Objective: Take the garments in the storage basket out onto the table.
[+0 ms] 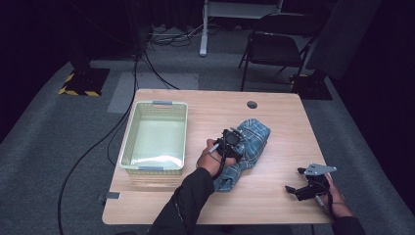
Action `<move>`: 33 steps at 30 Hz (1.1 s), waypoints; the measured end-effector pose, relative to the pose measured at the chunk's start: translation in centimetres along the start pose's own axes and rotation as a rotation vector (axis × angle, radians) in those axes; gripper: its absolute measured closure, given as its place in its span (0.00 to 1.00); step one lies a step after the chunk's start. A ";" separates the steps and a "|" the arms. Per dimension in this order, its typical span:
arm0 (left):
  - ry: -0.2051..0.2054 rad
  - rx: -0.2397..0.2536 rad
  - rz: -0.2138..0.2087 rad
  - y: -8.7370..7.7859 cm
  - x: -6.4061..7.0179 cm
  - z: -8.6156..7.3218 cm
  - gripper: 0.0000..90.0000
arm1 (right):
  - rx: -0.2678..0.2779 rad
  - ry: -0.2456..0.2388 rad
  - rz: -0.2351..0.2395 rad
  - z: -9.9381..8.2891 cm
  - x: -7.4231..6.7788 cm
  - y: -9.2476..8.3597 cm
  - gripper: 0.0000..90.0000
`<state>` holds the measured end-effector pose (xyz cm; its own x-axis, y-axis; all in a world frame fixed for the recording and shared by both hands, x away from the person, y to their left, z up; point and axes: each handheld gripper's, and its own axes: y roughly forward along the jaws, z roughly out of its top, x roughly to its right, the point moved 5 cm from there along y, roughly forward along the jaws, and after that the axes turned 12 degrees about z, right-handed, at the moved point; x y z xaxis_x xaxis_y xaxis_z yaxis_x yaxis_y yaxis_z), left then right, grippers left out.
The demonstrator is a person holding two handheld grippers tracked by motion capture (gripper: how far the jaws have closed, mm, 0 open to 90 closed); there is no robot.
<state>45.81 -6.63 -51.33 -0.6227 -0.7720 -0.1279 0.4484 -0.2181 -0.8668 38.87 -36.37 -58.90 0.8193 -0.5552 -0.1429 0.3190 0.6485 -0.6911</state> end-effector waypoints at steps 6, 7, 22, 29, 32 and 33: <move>0.005 0.000 0.013 0.2 0.1 0.0 0.43 | 0.000 0.000 0.000 0.0 0.0 0.0 0.01; 0.011 0.000 0.017 0.2 0.2 0.0 0.42 | 0.000 0.000 0.000 0.0 0.0 0.0 0.01; 0.008 -0.010 0.065 1.4 -0.2 -0.4 0.10 | 0.000 0.000 0.000 0.0 0.0 0.0 0.01; 0.028 -0.011 0.073 1.6 -0.2 -0.6 0.05 | 0.000 0.000 0.000 0.0 0.0 0.0 0.01; 0.052 -0.035 0.069 1.9 -0.1 -0.7 0.04 | 0.000 0.000 0.000 0.0 0.0 0.0 0.01; 0.063 -0.036 0.068 2.0 -0.1 -0.8 0.04 | 0.000 0.000 0.000 0.0 0.0 0.0 0.01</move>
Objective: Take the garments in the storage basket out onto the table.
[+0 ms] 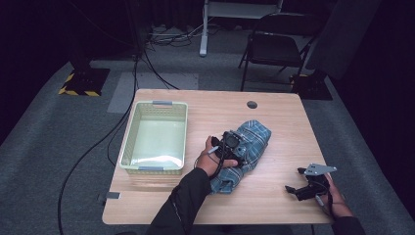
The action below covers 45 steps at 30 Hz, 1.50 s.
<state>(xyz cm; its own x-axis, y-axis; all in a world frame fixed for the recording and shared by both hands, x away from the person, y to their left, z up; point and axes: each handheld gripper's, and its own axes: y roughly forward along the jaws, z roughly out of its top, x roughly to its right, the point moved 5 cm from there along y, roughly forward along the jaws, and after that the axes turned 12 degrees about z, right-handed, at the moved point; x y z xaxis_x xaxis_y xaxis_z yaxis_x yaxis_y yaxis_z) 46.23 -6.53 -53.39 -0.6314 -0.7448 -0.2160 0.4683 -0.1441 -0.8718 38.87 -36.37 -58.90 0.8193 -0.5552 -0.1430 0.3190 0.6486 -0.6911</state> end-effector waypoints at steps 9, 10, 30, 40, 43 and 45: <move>0.036 -0.002 -0.015 0.0 0.3 -0.1 0.04 | 0.000 0.000 0.000 0.0 0.0 0.0 0.01; 0.048 -0.004 -0.014 -0.1 0.3 -0.1 0.05 | 0.000 0.000 0.000 0.0 0.0 0.0 0.01; 0.166 0.065 0.029 -2.9 0.8 -0.6 0.07 | 0.000 0.000 0.000 0.0 0.0 0.0 0.01; 0.226 0.104 0.062 -4.2 0.7 -1.1 0.07 | 0.000 0.000 0.000 0.0 0.0 0.0 0.01; 0.245 0.097 0.066 -4.4 0.9 -1.4 0.07 | 0.000 0.000 0.000 0.0 0.0 0.0 0.01; 0.251 0.104 0.080 -4.6 0.9 -1.7 0.06 | 0.000 0.000 0.000 0.0 0.0 0.0 0.01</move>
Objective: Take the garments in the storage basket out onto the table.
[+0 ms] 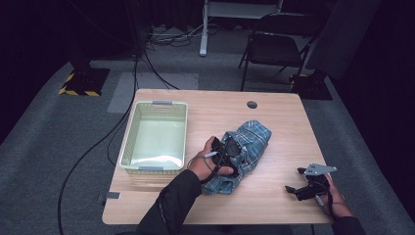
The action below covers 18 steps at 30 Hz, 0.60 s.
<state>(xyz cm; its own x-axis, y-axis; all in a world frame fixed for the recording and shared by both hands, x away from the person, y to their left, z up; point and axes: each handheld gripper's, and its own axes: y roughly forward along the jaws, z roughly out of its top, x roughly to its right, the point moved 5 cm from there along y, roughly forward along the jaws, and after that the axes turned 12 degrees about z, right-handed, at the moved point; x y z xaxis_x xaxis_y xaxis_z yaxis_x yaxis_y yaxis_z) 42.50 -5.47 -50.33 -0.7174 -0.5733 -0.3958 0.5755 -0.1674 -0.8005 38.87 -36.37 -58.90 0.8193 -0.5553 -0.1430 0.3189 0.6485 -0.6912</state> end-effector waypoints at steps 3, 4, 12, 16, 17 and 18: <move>0.005 0.009 0.002 -0.3 0.0 -0.3 0.06 | 0.000 0.000 0.000 0.0 0.0 0.0 0.01; 0.002 0.015 0.008 -0.3 0.0 -0.4 0.06 | 0.000 0.000 0.000 0.0 0.0 0.0 0.01; 0.010 0.060 0.027 -1.7 -0.1 -1.3 0.06 | 0.000 0.000 0.000 0.0 0.0 0.0 0.01; 0.019 0.071 0.037 -2.3 -0.1 -1.8 0.06 | 0.000 0.000 0.000 0.0 0.0 0.0 0.01; 0.024 0.075 0.037 -2.5 -0.1 -1.9 0.06 | 0.000 0.000 0.000 0.0 0.0 0.0 0.01; 0.025 0.077 0.041 -2.6 -0.1 -2.0 0.06 | 0.000 0.000 0.000 0.0 0.0 0.0 0.01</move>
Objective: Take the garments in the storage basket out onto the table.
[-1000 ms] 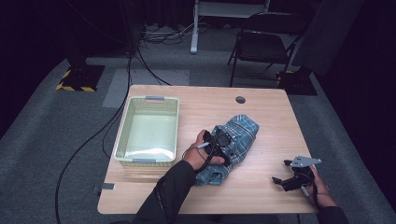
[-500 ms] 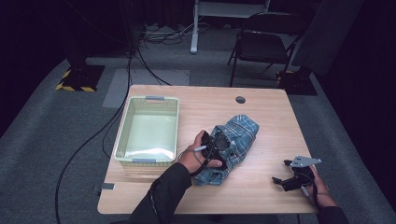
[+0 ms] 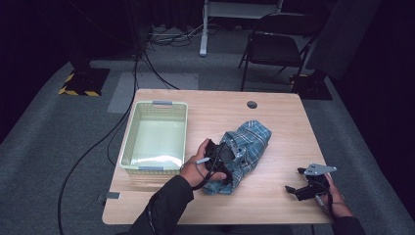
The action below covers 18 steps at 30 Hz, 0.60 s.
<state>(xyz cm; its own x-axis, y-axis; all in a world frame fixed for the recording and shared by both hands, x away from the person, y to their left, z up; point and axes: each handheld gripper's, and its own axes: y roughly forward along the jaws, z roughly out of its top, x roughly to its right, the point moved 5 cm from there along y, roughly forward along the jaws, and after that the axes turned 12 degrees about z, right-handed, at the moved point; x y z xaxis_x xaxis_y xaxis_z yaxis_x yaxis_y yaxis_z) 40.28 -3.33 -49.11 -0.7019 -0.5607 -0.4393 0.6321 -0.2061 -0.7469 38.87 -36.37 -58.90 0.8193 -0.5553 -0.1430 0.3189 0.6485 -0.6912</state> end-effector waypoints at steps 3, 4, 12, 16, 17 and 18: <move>0.006 -0.001 0.005 -0.2 0.0 -0.3 0.06 | 0.000 0.000 0.000 0.0 0.0 0.0 0.01; 0.013 0.001 0.009 -0.3 0.0 -0.4 0.06 | 0.000 0.000 0.000 0.0 0.0 0.0 0.01; 0.010 0.007 0.012 -1.2 -0.1 -1.9 0.05 | 0.000 0.000 0.000 0.0 0.0 0.0 0.01; 0.013 0.004 0.021 -1.6 -0.1 -2.7 0.05 | 0.000 0.000 0.000 0.0 0.0 0.0 0.01; 0.013 0.004 0.021 -1.6 -0.1 -2.7 0.05 | 0.000 0.000 0.000 0.0 0.0 0.0 0.01; 0.010 0.004 0.019 -1.7 -0.1 -3.0 0.05 | 0.000 0.000 0.000 0.0 0.0 0.0 0.01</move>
<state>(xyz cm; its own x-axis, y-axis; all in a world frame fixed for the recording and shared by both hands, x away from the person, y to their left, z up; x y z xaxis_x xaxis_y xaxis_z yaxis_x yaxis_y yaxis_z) 38.26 -0.56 -49.27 -0.6929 -0.5568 -0.4582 0.6466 -0.1985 -0.7366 38.87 -36.37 -58.90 0.8192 -0.5553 -0.1430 0.3189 0.6484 -0.6912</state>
